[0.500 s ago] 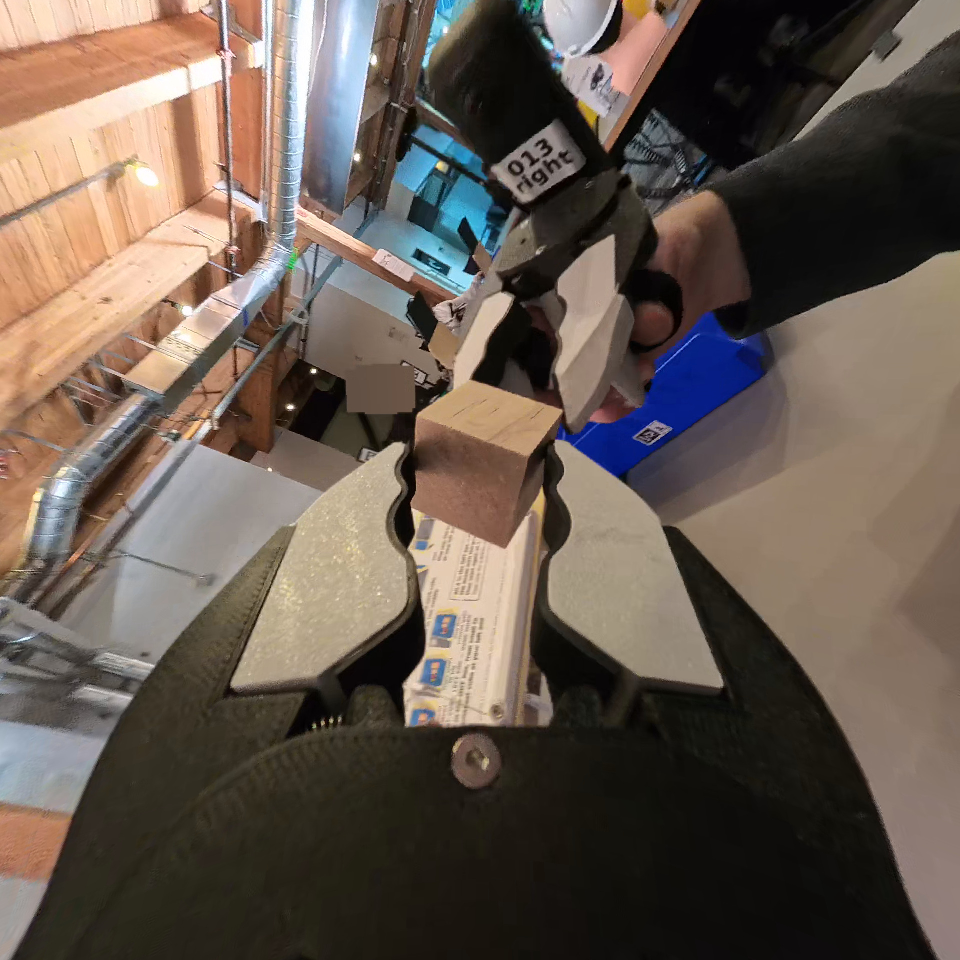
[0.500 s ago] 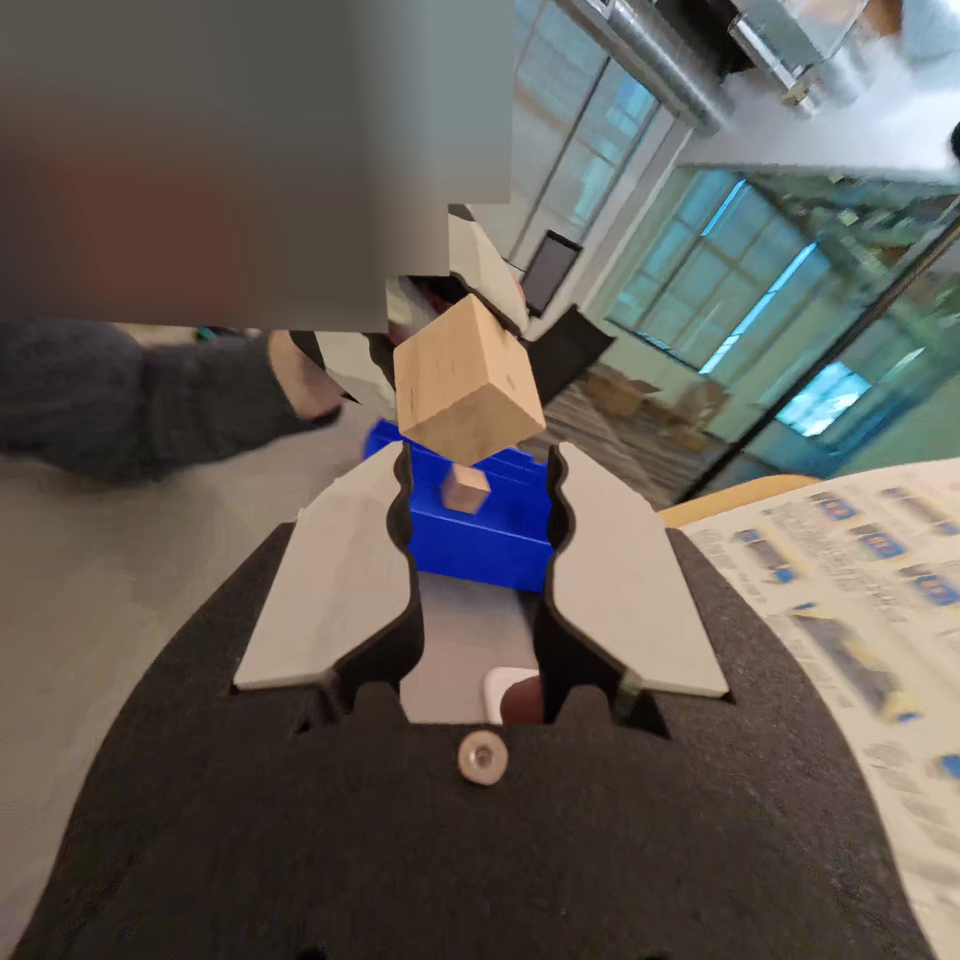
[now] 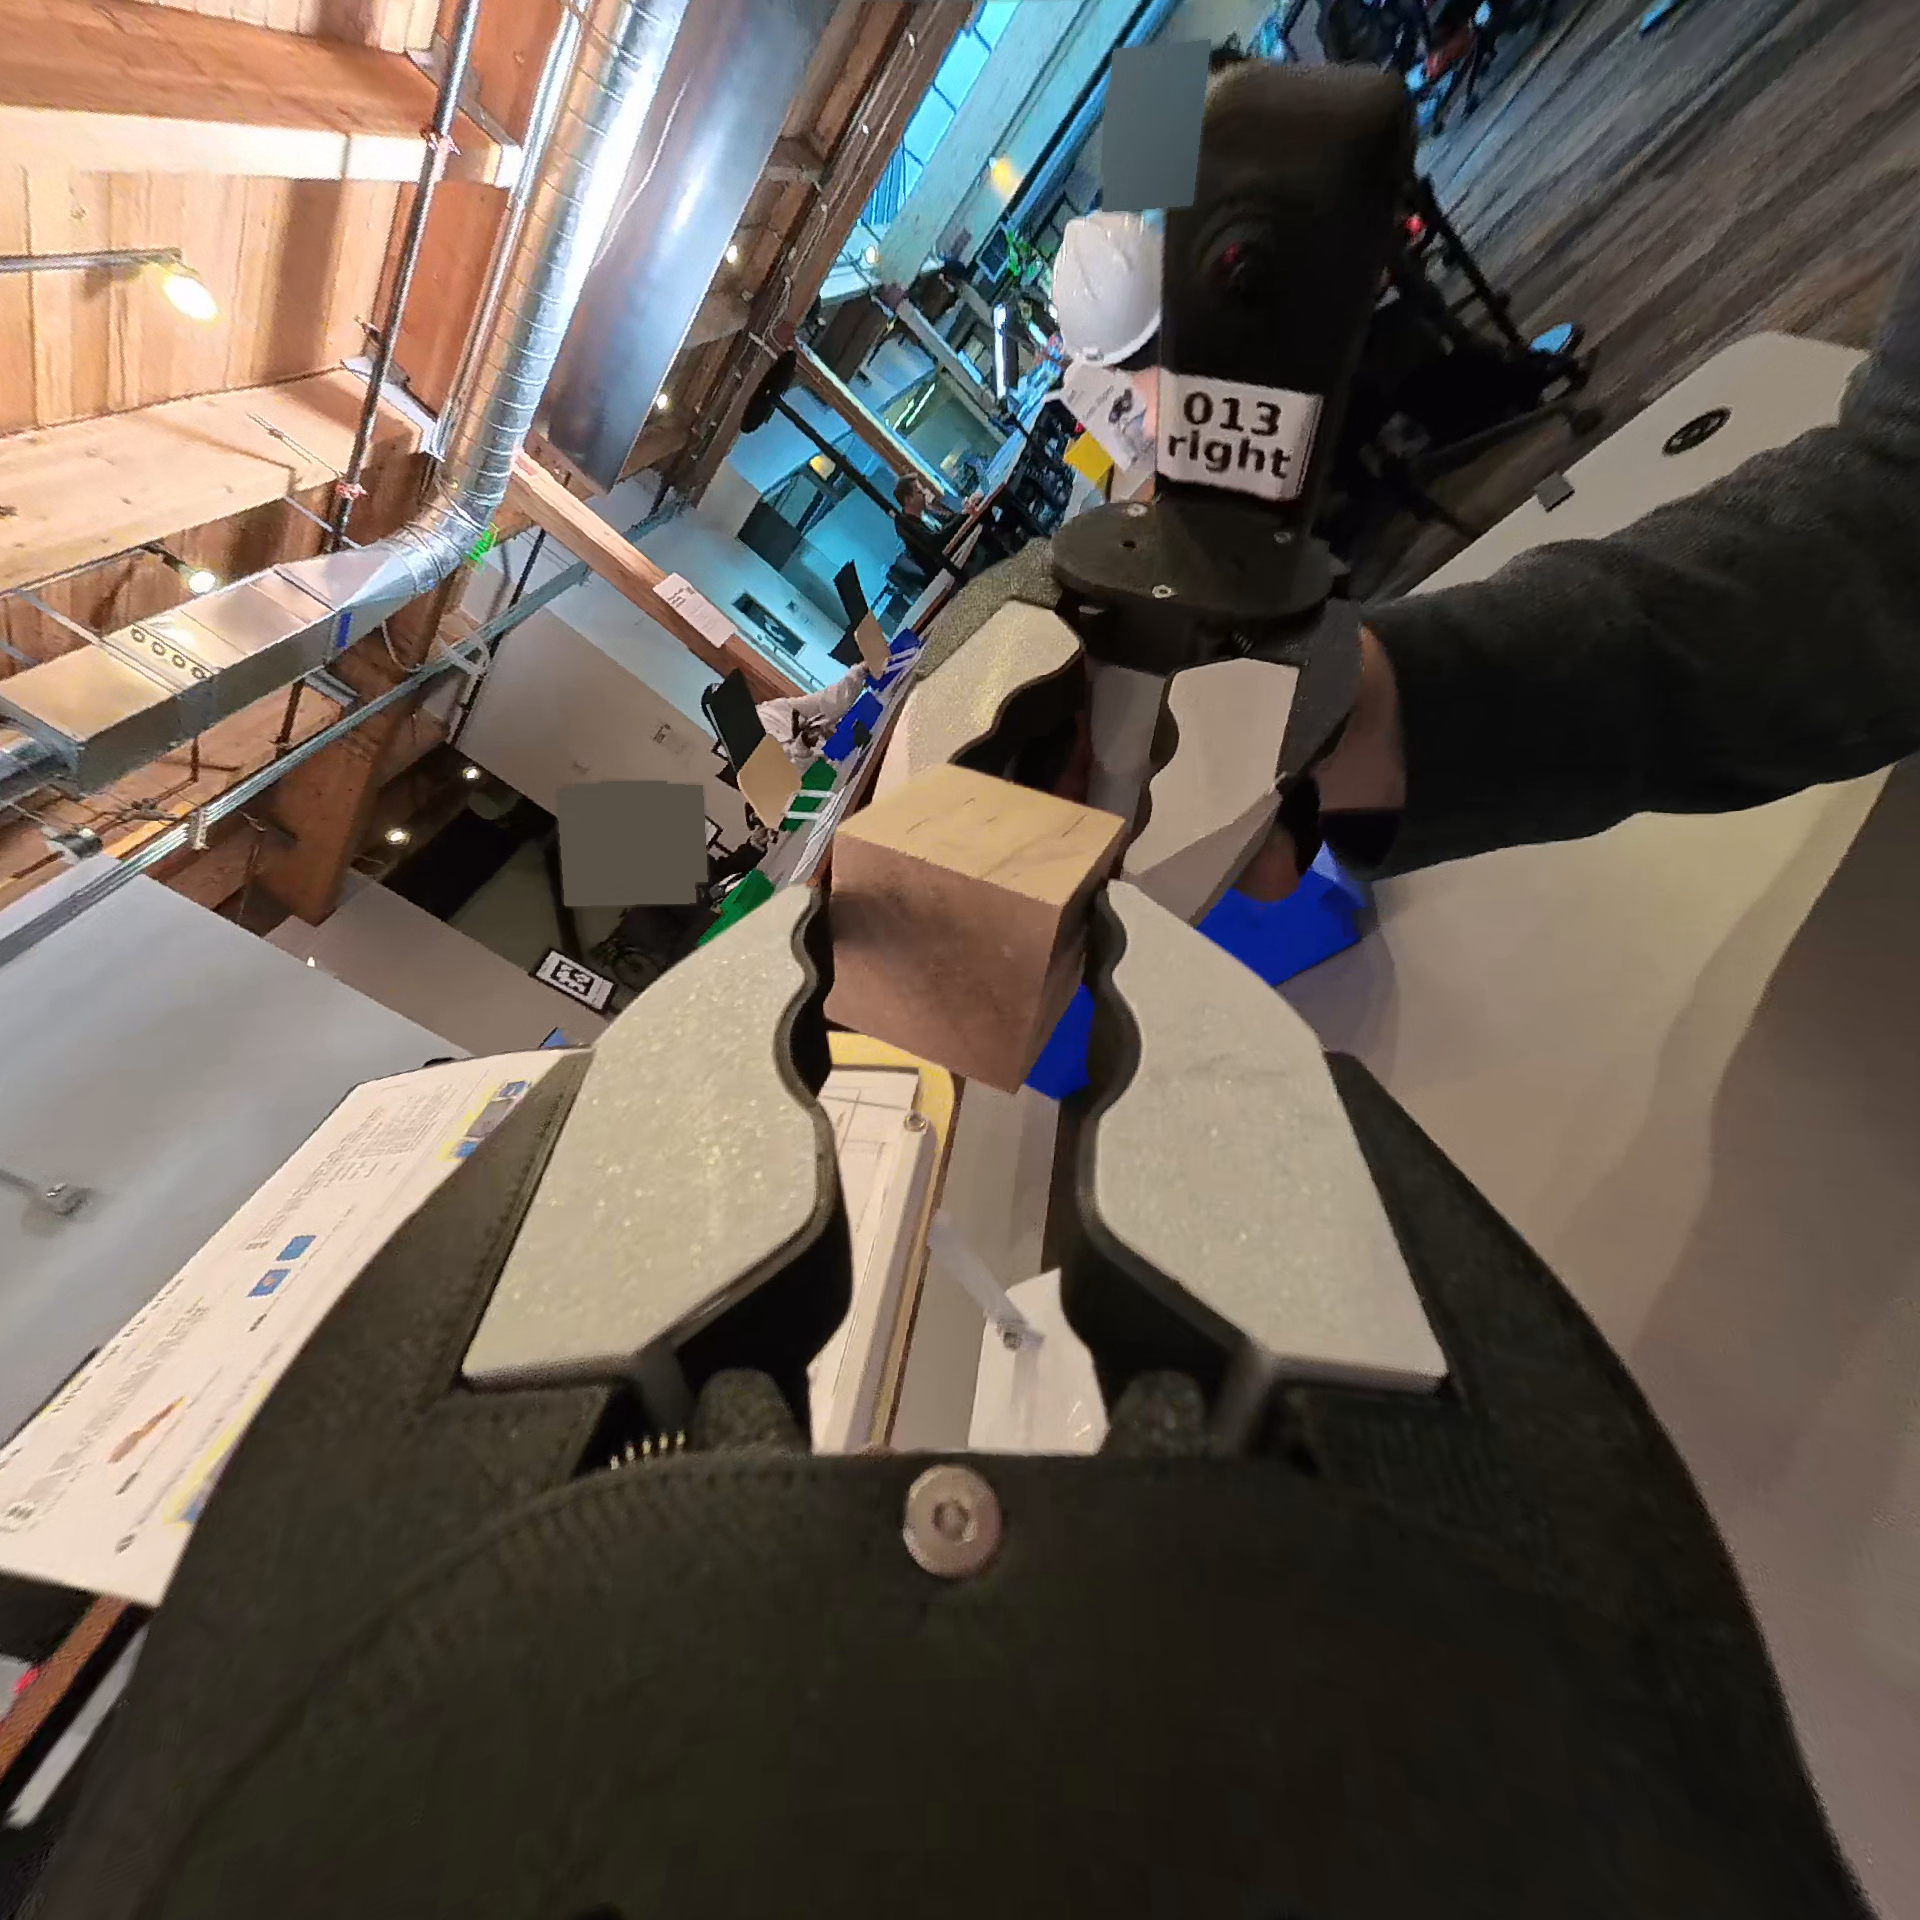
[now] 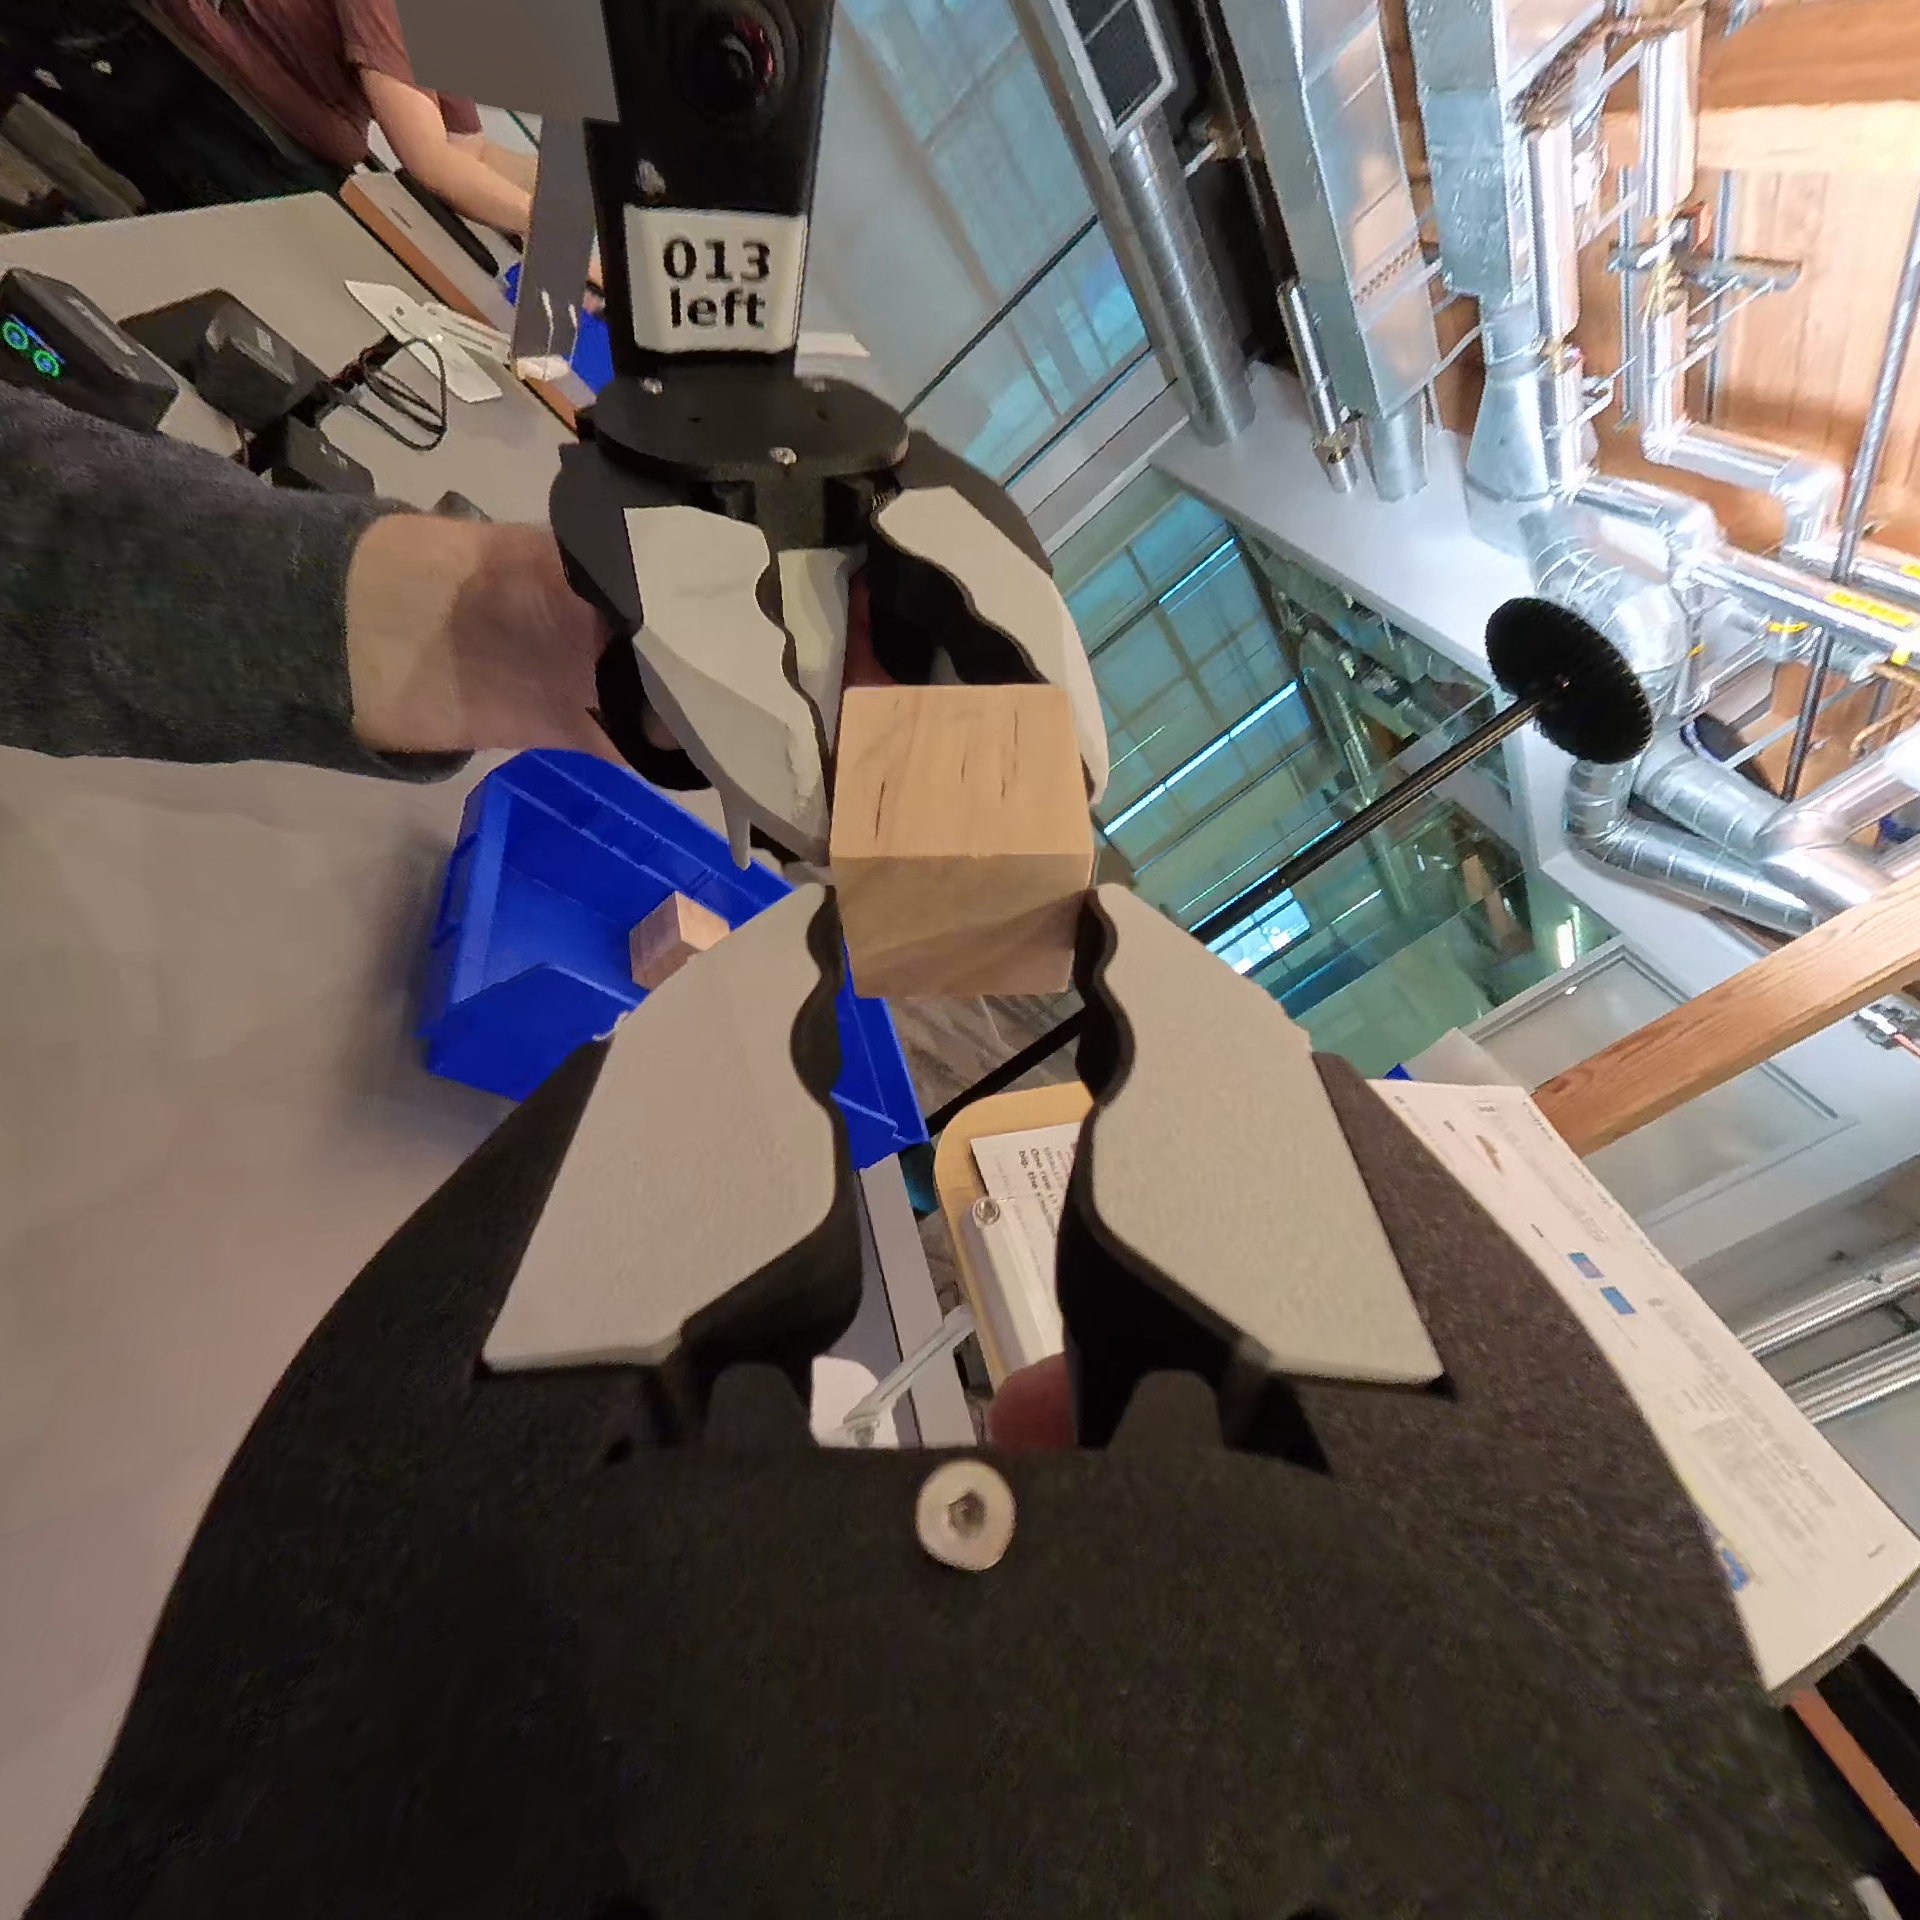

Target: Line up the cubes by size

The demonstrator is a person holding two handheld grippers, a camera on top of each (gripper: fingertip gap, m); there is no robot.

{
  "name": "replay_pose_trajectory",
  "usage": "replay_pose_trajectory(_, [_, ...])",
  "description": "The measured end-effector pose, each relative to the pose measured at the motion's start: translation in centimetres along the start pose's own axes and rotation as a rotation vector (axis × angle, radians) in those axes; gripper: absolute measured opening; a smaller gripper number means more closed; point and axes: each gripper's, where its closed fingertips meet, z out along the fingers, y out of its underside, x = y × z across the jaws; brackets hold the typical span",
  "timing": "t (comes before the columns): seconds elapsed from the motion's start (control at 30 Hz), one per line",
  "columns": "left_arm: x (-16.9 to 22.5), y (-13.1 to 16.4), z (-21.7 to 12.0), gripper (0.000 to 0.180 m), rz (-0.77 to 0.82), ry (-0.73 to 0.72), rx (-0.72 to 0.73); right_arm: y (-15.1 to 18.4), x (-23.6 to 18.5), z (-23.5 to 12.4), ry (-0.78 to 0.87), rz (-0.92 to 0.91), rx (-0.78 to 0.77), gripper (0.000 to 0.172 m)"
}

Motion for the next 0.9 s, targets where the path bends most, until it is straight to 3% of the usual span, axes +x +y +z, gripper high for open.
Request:
replay_pose_trajectory(0.37, [0.4, -1.1, 0.2, 0.046, -0.137, 0.052, 0.13, -1.4, -0.1, -0.5, 0.0, -0.034, 0.063, 0.043])
replay_pose_trajectory(0.9, [-0.2, -1.3, -0.2, 0.043, -0.154, 0.04, 0.138, -1.4, 0.5, -0.7, 0.01, -0.03, 0.037, 0.043])
